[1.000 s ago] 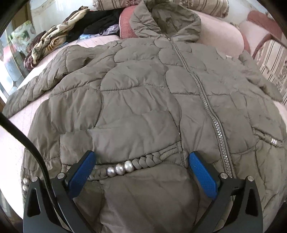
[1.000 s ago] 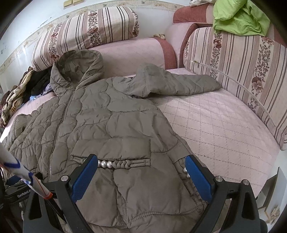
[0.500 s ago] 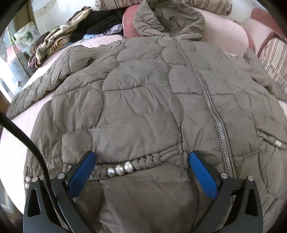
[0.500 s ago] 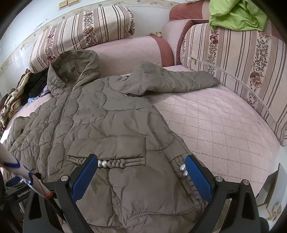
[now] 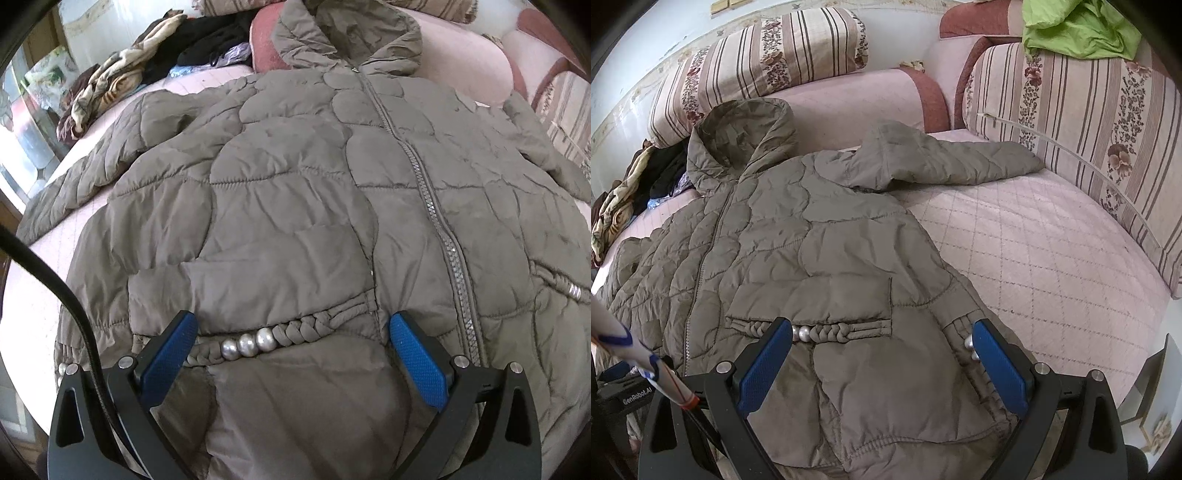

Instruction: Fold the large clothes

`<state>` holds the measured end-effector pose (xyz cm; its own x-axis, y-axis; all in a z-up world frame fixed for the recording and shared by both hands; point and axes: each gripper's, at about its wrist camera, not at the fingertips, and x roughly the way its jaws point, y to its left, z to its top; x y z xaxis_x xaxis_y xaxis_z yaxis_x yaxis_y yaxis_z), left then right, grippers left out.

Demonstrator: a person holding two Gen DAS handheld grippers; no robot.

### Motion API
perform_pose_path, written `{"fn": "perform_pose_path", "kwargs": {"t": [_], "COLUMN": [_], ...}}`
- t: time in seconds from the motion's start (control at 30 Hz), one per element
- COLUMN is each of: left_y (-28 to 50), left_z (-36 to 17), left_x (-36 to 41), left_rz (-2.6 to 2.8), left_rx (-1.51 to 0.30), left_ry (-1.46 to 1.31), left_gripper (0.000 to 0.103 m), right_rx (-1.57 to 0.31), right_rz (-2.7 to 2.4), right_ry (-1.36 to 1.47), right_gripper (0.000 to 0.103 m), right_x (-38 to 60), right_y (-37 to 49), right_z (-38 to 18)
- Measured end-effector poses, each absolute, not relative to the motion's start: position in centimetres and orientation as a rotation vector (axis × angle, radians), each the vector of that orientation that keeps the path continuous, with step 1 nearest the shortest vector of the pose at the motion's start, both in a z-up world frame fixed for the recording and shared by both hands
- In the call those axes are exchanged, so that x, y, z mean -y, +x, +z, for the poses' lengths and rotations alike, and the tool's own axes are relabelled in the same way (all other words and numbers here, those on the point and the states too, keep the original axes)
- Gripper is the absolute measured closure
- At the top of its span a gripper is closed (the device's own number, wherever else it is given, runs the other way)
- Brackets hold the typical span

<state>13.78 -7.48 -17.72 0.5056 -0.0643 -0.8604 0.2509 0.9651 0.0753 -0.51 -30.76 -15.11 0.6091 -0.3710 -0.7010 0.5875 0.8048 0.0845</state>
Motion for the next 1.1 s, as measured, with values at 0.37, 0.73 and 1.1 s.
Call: {"fn": "perform_pose_path", "kwargs": {"t": [0.37,0.73,1.1], "left_y": [13.6,7.9,-2.4], "left_z": [-17.8,-7.6,6.2], "left_x": [7.0,3.0,-2.8], "left_rz": [-0.257,-0.176,-0.078], "left_rx": [-1.003,-0.631,-0.214], "left_ry": [0.195,0.106,0.010], "left_gripper": [0.000,0.000,0.000], "right_rx": [-0.728,-0.642,-0.487], "right_rz": [-0.565,-0.544,-0.516], "right_ry": [0.298,0.233,0.157], "right_gripper": [0.003,0.003,0.003], "right_x": [30.5,28.4,24.5], "right_y": [-0.3,-2.1,-5.6], "right_z": [-15.4,-12.0,-6.3]}}
